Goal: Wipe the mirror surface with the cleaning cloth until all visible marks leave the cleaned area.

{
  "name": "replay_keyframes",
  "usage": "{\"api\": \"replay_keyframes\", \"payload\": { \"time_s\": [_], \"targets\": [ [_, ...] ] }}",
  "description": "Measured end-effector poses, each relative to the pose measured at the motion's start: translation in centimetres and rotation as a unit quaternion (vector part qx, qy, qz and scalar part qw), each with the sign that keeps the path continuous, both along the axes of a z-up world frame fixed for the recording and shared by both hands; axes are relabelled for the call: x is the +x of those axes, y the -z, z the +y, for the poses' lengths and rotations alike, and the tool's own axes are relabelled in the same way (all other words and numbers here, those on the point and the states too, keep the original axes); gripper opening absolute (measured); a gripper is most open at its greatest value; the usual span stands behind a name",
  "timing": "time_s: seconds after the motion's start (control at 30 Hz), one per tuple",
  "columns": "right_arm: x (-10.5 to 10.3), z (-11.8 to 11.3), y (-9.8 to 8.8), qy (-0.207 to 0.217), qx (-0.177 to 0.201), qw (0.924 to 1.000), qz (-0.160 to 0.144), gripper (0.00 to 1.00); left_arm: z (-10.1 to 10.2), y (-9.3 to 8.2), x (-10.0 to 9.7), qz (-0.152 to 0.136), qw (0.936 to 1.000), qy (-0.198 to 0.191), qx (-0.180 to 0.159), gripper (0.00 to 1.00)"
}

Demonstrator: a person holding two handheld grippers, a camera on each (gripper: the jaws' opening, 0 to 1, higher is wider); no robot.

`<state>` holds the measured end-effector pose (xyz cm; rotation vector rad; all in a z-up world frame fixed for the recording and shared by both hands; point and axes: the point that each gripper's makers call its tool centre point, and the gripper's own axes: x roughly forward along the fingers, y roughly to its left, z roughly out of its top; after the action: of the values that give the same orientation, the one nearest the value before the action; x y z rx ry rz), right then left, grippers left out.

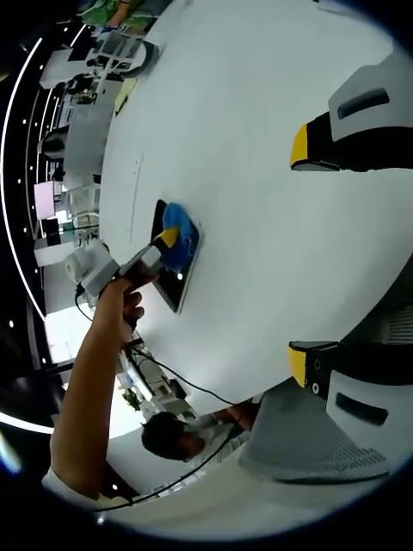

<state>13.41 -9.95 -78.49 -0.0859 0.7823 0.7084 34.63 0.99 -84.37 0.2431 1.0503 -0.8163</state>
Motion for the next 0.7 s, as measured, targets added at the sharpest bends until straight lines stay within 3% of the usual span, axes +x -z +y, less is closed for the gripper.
{"api": "replay_keyframes", "payload": {
  "time_s": [0.7],
  "targets": [
    [0.37,-0.21,0.04,0.004,0.000,1.0000,0.000,0.80,-0.06,-0.42,0.38,-0.004,1.0000,0.002,0.007,0.05]
  ]
}}
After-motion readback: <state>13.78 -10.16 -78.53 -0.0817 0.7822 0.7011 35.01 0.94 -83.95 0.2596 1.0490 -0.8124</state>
